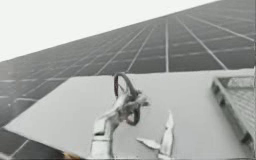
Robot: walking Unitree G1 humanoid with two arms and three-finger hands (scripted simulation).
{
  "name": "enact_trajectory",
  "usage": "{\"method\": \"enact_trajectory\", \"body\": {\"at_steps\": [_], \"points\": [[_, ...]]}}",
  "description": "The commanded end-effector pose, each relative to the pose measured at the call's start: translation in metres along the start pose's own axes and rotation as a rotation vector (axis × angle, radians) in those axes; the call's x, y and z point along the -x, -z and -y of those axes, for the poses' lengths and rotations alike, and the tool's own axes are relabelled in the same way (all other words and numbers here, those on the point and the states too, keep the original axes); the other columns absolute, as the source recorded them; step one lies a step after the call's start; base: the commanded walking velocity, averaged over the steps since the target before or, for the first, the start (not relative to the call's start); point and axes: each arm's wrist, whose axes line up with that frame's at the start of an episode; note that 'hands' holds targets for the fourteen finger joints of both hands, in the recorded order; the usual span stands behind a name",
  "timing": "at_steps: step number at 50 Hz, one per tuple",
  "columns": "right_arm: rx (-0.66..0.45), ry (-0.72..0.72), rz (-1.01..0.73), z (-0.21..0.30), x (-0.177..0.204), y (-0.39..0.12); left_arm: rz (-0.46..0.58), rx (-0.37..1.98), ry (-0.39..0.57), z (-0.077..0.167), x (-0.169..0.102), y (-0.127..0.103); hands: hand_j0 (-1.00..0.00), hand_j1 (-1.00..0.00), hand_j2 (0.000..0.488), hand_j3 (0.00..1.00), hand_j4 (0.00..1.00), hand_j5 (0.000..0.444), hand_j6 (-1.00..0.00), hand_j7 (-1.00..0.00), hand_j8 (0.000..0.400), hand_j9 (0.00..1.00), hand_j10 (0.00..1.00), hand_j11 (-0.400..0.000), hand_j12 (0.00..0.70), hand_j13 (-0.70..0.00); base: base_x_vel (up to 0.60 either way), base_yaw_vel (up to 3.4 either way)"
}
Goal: Pick up and drop off the object
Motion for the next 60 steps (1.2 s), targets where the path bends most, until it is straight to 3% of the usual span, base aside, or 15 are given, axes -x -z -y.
{"method": "enact_trajectory", "body": {"at_steps": [1, 9, 10, 12, 13, 14, 18, 22, 30, 31, 32, 33, 38, 44, 60], "points": [[-0.049, 0.152, 0.119, -0.070, -0.009, 0.071, 0.127, 0.448, 0.175, -0.031, 0.050, 0.020, -1.00, -1.00, 0.000, 0.00, 0.00, 0.000, -1.00, -1.00, 0.400, 0.00, 0.00, 0.000, 0.700, 0.000, 0.00, 0.00], [0.244, 0.158, 0.508, -0.122, -0.045, 0.040, 0.109, 0.453, 0.182, -0.021, 0.048, 0.028, -1.00, -1.00, 0.000, 0.00, 0.00, 0.000, -1.00, -1.00, 0.400, 0.00, 0.00, 0.000, 0.700, 0.000, 0.00, 0.00], [0.252, 0.146, 0.496, -0.113, -0.052, 0.038, 0.104, 0.449, 0.185, -0.019, 0.047, 0.033, -1.00, -1.00, 0.000, 0.00, 0.16, 0.078, -1.00, -1.00, 0.400, 0.00, 0.16, -0.063, 0.700, -0.110, 0.00, 0.00], [0.301, 0.039, 0.447, -0.086, -0.047, 0.040, 0.099, 0.456, 0.195, -0.019, 0.045, 0.032, -1.00, -1.00, 0.000, 0.11, 1.00, 0.444, -1.00, -1.00, 0.400, 0.11, 1.00, -0.400, 0.700, -0.700, 0.00, 0.00], [0.290, 0.003, 0.439, -0.086, -0.048, 0.042, 0.100, 0.460, 0.201, -0.015, 0.052, 0.032, -1.00, -1.00, 0.000, 0.93, 1.00, 0.034, -1.00, -1.00, 0.400, 0.93, 1.00, -0.400, 0.700, -0.700, 0.00, 0.00], [0.268, -0.047, 0.436, -0.082, -0.059, 0.044, 0.098, 0.449, 0.186, -0.013, 0.047, 0.035, -1.00, -1.00, 0.000, 0.99, 1.00, 0.005, -1.00, -1.00, 0.400, 0.99, 1.00, -0.400, 0.700, -0.700, 0.00, 0.00], [0.218, -0.300, 0.275, -0.067, -0.065, 0.050, 0.097, 0.429, 0.161, -0.018, 0.051, 0.036, -1.00, -1.00, 0.000, 1.00, 1.00, 0.000, -1.00, -1.00, 0.400, 1.00, 1.00, -0.400, 0.700, -0.700, 0.00, 0.00], [-0.211, -0.012, -0.058, -0.073, -0.051, 0.067, 0.059, 0.395, 0.123, -0.025, 0.058, 0.040, -1.00, -1.00, 0.000, 1.00, 1.00, 0.000, -1.00, -1.00, 0.400, 1.00, 1.00, -0.400, 0.700, -0.700, 0.00, 0.00], [-0.399, 0.350, -0.063, -0.028, -0.036, 0.052, -0.127, 0.319, 0.007, -0.053, 0.030, 0.069, -0.99, -1.00, 0.005, 1.00, 1.00, 0.000, -0.99, -1.00, 0.400, 1.00, 1.00, -0.400, 0.700, -0.700, 0.00, 0.00], [-0.399, 0.397, -0.066, -0.026, -0.042, 0.046, -0.139, 0.298, -0.002, -0.062, 0.024, 0.078, -0.69, -1.00, 0.156, 1.00, 1.00, 0.000, -0.69, -1.00, 0.400, 1.00, 1.00, -0.400, 0.700, -0.700, 0.00, 0.00], [-0.387, 0.436, -0.059, -0.024, -0.039, 0.055, -0.168, 0.278, -0.028, -0.056, 0.020, 0.078, -0.02, -1.00, 0.488, 1.00, 1.00, 0.000, -0.02, -1.00, 0.400, 1.00, 1.00, -0.400, 0.700, -0.700, 0.00, 0.00], [-0.387, 0.472, -0.054, -0.018, -0.035, 0.056, -0.205, 0.274, -0.023, -0.056, 0.010, 0.084, 0.00, 0.00, 0.000, 1.00, 1.00, 0.000, 0.00, 0.00, 0.000, 1.00, 1.00, -0.400, 0.000, -0.700, 0.00, 0.00], [-0.315, 0.428, 0.117, -0.011, -0.053, 0.090, -0.218, 0.269, -0.069, -0.062, 0.020, 0.095, 0.00, 0.00, 0.000, 1.00, 1.00, 0.000, 0.00, 0.00, 0.000, 1.00, 1.00, -0.400, 0.000, -0.700, 0.00, 0.00], [-0.183, -0.101, 0.548, 0.032, -0.105, 0.106, -0.247, 0.294, -0.071, -0.066, 0.028, 0.101, 0.00, 0.00, 0.000, 1.00, 1.00, 0.000, 0.00, 0.00, 0.000, 1.00, 1.00, -0.400, 0.000, -0.700, 0.00, 0.00], [-0.252, -0.233, 0.819, 0.084, -0.119, 0.046, -0.360, 0.326, 0.037, -0.061, 0.054, 0.131, 0.00, 0.00, 0.000, 1.00, 1.00, 0.000, 0.00, 0.00, 0.000, 1.00, 1.00, -0.400, 0.000, -0.700, 0.00, 0.00]]}}
